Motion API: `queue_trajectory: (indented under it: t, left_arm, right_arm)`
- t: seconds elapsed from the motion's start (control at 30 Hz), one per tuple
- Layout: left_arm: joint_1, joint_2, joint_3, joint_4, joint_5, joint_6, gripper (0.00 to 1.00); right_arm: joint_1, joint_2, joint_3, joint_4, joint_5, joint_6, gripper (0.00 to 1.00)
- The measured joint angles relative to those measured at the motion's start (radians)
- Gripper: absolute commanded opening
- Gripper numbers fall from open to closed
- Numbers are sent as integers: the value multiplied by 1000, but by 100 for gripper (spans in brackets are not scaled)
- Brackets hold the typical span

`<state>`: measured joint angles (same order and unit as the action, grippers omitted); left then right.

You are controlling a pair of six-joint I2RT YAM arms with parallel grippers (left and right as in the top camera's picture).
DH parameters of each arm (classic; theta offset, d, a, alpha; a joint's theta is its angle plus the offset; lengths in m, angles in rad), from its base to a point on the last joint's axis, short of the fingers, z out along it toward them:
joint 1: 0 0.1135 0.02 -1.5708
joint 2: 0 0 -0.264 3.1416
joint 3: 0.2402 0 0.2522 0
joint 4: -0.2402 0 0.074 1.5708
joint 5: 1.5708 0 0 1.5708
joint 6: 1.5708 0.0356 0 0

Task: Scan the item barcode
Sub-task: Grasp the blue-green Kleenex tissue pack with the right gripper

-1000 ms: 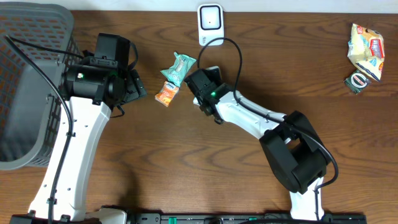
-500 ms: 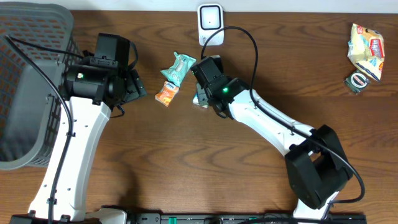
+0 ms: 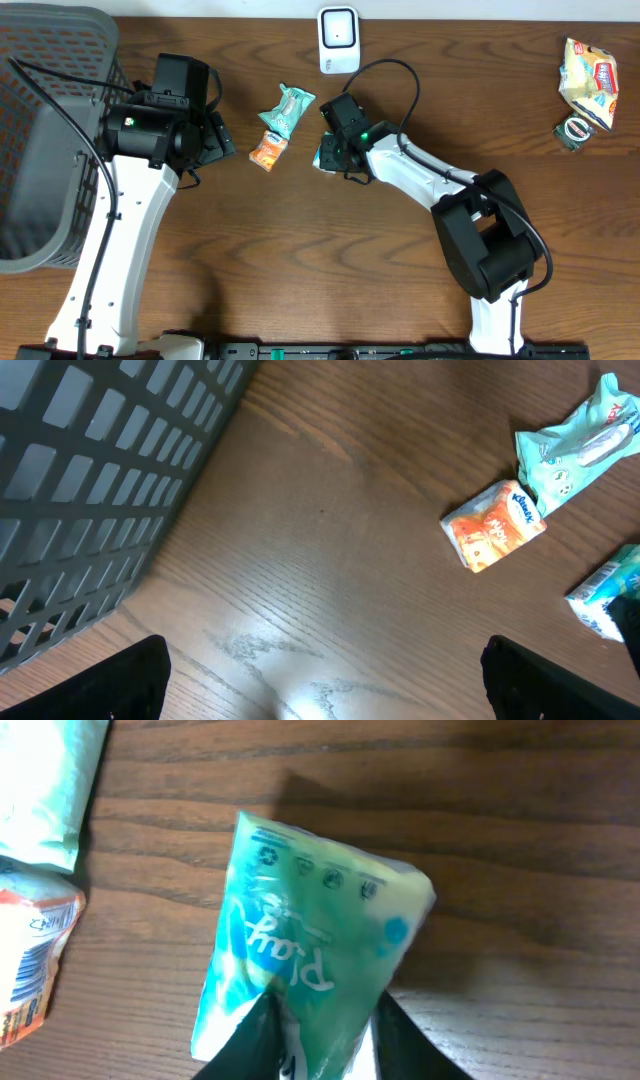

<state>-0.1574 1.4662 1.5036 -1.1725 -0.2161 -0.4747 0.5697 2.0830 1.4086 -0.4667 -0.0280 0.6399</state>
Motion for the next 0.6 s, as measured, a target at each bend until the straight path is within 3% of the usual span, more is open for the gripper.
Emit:
queue_trajectory:
  t: [0.1,0.13,0.17,0.3,0.37,0.47,0.6]
  left_arm:
    - [0,0,0,0,0,0,98]
    - [0,0,0,0,0,0,98]
    - [0,0,0,0,0,0,98]
    - [0,0,0,0,0,0,98]
    - [0,0,0,0,0,0,97]
    - [0,0,0,0,0,0,98]
    - [0,0,0,0,0,0,98]
  right_arm:
    - [-32,2,1,0,-64,7,18]
    - [-40,2,1,-1,-78,8,31]
    - [-49,4,1,-3,-95,7,35]
    - [-58,9,1,-8,-100,6,36]
    - [-61,10,1,-5,-103,3,32]
    - [-61,18,1,19,-111,-6,3]
    - [-62,23,4,43,-139,-18,1]
